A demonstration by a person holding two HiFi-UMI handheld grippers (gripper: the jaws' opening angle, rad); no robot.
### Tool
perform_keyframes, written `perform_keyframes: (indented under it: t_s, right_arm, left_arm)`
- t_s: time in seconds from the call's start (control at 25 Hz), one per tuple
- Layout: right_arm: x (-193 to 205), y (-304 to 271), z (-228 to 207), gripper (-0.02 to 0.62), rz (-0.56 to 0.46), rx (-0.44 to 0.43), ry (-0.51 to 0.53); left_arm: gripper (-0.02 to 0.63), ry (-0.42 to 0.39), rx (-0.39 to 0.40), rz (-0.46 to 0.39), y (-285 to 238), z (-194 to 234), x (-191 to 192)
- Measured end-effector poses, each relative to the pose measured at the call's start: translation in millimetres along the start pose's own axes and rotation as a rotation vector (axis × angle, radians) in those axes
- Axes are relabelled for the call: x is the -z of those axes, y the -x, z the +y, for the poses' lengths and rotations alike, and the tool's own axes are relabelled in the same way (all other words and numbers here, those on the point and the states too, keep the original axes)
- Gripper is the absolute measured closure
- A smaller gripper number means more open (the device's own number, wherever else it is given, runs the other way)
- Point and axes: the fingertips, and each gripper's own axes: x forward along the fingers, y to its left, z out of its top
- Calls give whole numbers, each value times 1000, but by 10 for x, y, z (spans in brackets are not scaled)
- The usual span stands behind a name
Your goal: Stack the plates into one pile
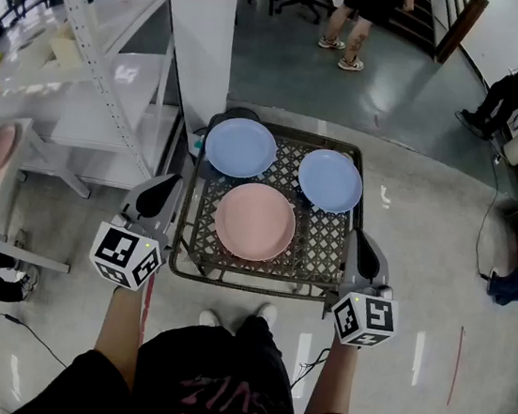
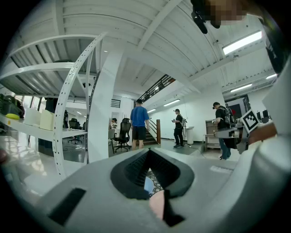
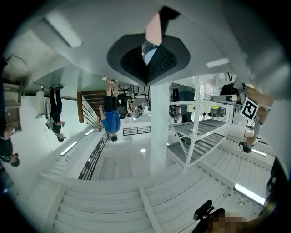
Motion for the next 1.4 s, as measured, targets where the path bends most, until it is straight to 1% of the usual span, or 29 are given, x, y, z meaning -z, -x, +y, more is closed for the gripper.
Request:
perform_keyframes:
  t_s: [0.56,0.68,0.92,1.16,1.4]
  right_arm:
    - [62,-4,111,584,12,-19,-8]
    - [77,8,102,584,10,-12,-25]
    - [117,20,121,583,28,-10,-14]
    - [110,2,53,583,22,-8,-24]
    - [188,-85,-37,583,38,-14,-44]
  left_arm:
    - [611,12,24,10,12,-92,82]
    - [611,14,33,16,6,-127,108]
    - [611,26,38,25,9,-142,162]
    - [611,26,40,26,-63,-177,177]
    - [611,29,41,59,-176,-212,263]
